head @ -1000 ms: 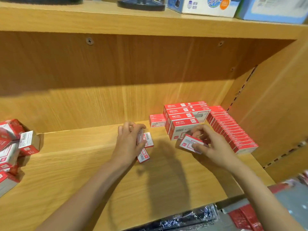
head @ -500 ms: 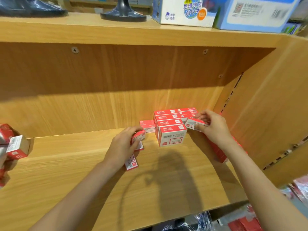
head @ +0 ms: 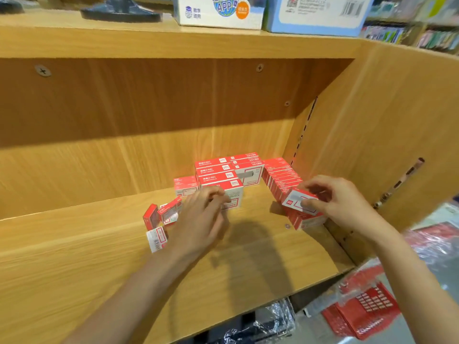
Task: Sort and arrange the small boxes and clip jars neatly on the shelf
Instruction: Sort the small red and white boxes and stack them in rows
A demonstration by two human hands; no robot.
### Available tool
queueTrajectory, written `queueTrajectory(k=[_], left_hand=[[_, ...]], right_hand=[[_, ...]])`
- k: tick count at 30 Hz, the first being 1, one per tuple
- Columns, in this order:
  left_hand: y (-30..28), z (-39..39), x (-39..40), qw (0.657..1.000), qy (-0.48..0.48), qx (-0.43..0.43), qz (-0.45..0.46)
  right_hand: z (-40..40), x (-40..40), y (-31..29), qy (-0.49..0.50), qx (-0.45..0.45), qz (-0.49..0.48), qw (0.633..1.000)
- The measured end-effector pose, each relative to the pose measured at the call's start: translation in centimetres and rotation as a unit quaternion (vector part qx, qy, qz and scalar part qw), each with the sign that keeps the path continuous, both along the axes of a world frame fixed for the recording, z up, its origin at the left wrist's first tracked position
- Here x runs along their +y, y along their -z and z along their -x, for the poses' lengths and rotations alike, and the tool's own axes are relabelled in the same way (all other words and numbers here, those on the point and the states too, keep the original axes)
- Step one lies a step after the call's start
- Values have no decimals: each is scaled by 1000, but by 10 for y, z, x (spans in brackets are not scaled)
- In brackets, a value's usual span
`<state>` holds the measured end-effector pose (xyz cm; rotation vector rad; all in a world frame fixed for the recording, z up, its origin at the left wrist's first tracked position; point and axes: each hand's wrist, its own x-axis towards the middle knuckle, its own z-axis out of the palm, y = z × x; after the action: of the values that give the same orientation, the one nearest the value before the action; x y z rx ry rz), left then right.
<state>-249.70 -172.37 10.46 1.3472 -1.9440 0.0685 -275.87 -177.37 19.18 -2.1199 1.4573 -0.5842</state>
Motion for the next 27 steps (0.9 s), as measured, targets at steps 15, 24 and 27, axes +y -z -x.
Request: queueTrajectory(k=[15, 24, 27], left_hand=[[24, 92, -31, 953, 166, -172, -185], [24, 84, -31, 965, 142, -115, -190], [18, 70, -25, 986, 76, -67, -136]], right_hand=[[23, 24, 79, 59, 238, 265, 932], [28, 21, 77, 27, 211, 211, 954], [22, 23, 65, 24, 162, 211, 964]])
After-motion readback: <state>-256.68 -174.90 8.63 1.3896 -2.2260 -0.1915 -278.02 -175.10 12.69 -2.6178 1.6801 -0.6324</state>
